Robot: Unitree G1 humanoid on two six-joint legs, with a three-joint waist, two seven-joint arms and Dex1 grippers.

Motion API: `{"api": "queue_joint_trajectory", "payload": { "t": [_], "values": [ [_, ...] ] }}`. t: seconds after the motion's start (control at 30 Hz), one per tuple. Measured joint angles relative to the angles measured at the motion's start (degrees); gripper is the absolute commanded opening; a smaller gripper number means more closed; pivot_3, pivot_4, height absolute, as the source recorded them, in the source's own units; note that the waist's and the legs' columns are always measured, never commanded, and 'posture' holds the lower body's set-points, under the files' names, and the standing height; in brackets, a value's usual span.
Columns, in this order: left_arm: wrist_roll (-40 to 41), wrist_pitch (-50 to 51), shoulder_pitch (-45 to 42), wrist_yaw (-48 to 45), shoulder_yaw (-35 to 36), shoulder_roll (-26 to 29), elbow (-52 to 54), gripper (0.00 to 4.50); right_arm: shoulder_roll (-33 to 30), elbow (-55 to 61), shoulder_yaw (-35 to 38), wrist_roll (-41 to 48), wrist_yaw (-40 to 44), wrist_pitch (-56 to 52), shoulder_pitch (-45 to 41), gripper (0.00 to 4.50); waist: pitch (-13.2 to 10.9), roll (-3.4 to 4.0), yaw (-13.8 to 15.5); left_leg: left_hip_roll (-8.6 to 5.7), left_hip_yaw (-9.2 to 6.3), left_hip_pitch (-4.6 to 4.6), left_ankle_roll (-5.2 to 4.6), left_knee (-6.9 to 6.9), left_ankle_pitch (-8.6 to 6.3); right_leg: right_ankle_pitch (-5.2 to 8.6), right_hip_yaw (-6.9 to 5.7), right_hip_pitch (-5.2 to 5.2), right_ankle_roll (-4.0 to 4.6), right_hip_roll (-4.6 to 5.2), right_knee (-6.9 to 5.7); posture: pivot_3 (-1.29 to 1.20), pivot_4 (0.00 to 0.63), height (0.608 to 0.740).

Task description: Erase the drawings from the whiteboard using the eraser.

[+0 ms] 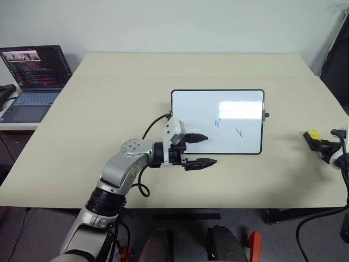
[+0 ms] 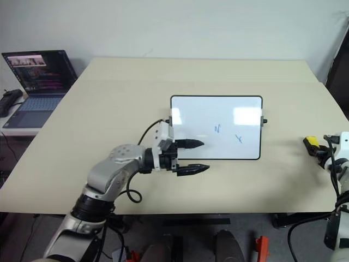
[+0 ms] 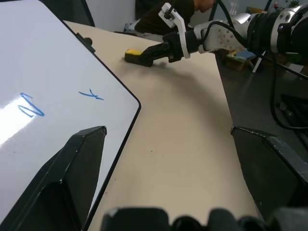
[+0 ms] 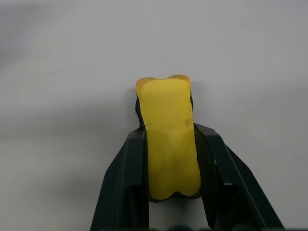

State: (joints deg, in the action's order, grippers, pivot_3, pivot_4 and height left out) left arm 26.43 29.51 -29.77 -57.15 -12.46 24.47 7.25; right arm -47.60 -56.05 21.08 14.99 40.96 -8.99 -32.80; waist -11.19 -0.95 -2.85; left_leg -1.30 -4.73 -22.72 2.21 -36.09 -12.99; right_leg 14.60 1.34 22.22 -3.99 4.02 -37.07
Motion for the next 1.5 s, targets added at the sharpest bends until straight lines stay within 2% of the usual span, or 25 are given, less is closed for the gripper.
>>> {"api": "queue_joint_trajectory", "payload": {
  "t": [0.17, 0.3, 0.37, 0.5, 0.6, 0.67, 0.73, 0.8, 1.07, 1.23, 1.5],
  "values": [
    [0.7, 0.1, 0.4, -0.8, 6.6, 7.0, 0.5, 4.5, -5.8, 29.3, 3.4, 7.1, 3.9, -11.7, 6.7, 0.98, 0.0, 0.58, -0.2, 0.01, 0.03, -0.02, 0.0, 0.01, 0.0, 0.01, 0.06, 0.1, -0.03, 0.0, -0.06, 0.0, 0.15, 0.74],
    [1.3, -1.5, 3.3, -2.1, 13.0, 12.6, 0.0, 4.5, -10.2, 55.5, 5.6, 18.0, 7.8, -21.3, 4.2, 0.98, 0.0, 0.61, -0.5, 0.2, -0.04, 0.11, -0.01, 0.04, -0.01, 0.16, -0.02, 0.01, -0.16, -0.19, -0.08, 0.0, 0.15, 0.74],
    [1.2, -3.4, 3.9, -2.4, 15.7, 14.4, -2.4, 4.5, -9.6, 63.3, 1.0, 20.9, 10.1, -23.0, 0.7, 0.98, 0.1, 0.37, -0.3, 0.24, -0.1, 0.1, -0.01, 0.0, -0.01, 0.18, -0.08, -0.03, -0.18, -0.23, -0.03, 0.0, 0.15, 0.74],
    [-1.0, -7.4, 7.7, -4.8, 17.9, 19.2, -4.8, 4.5, -1.4, 68.2, -13.1, 21.2, 12.6, -24.0, -6.8, 0.98, 0.2, 0.2, -0.3, 0.18, -0.02, 0.08, -0.01, -0.04, -0.01, 0.11, 0.02, 0.02, -0.19, -0.13, -0.03, 0.0, 0.15, 0.74],
    [-5.0, -12.3, 11.6, -5.5, 16.7, 20.8, -5.5, 4.5, 6.2, 68.0, -23.9, 15.8, 13.6, -21.0, -12.2, 0.98, 0.2, 0.2, 0.1, 0.16, -0.05, -0.02, 0.0, 0.01, -0.01, -0.02, -0.02, 0.13, 0.06, -0.1, -0.02, 0.0, 0.15, 0.74],
    [-4.8, -12.6, 13.1, -5.1, 16.6, 19.0, -5.0, 4.5, 10.4, 66.7, -31.5, 9.9, 14.4, -16.3, -14.5, 0.98, 0.2, 0.17, 0.5, 0.15, -0.2, -0.17, 0.01, 0.0, -0.02, -0.03, -0.2, 0.23, 0.07, -0.05, -0.04, 0.0, 0.15, 0.74],
    [-4.0, -12.5, 14.5, -3.5, 16.9, 17.0, -3.0, 4.5, 16.1, 60.5, -39.4, 0.5, 13.9, -6.4, -15.8, 0.98, 0.3, 0.03, 1.0, 0.14, -0.23, -0.25, 0.08, 0.0, -0.04, -0.03, -0.24, 0.34, 0.08, -0.04, -0.05, 0.0, 0.15, 0.74],
    [-3.8, -12.5, 15.4, -2.1, 16.9, 16.3, -0.4, 4.5, 19.9, 53.9, -43.5, -4.9, 13.5, 0.2, -15.6, 0.98, 0.2, 0.0, 1.4, 0.07, -0.25, -0.34, 0.11, 0.0, -0.05, -0.04, -0.26, 0.42, 0.08, 0.03, -0.04, 0.0, 0.15, 0.74],
    [-3.4, -10.7, 18.0, 1.6, 16.9, 15.1, 4.1, 4.5, 22.3, 32.8, -45.0, -14.4, 14.0, 17.4, -15.8, 0.98, 0.2, 0.01, 1.0, 0.08, -0.23, -0.23, 0.14, 0.02, -0.05, -0.01, -0.26, 0.39, 0.11, 0.0, -0.17, 0.0, 0.15, 0.74],
    [-2.9, -9.9, 18.2, 2.7, 17.0, 15.1, 4.6, 4.5, 23.7, 25.0, -44.8, -18.3, 13.7, 22.3, -18.3, 0.98, 0.2, 0.01, 0.3, 0.1, -0.2, -0.16, 0.14, 0.01, -0.05, -0.01, -0.21, 0.39, 0.13, -0.02, -0.26, 0.0, 0.15, 0.74],
    [-2.8, -9.7, 18.4, 3.2, 16.9, 15.1, 4.8, 4.5, 28.2, 13.4, -44.9, -23.7, 8.0, 29.0, -23.6, 0.98, 0.2, 0.01, -0.1, 0.08, -0.22, -0.07, 0.21, 0.01, -0.01, -0.01, -0.18, 0.35, 0.13, -0.02, -0.39, 0.0, 0.15, 0.74]
  ]
}}
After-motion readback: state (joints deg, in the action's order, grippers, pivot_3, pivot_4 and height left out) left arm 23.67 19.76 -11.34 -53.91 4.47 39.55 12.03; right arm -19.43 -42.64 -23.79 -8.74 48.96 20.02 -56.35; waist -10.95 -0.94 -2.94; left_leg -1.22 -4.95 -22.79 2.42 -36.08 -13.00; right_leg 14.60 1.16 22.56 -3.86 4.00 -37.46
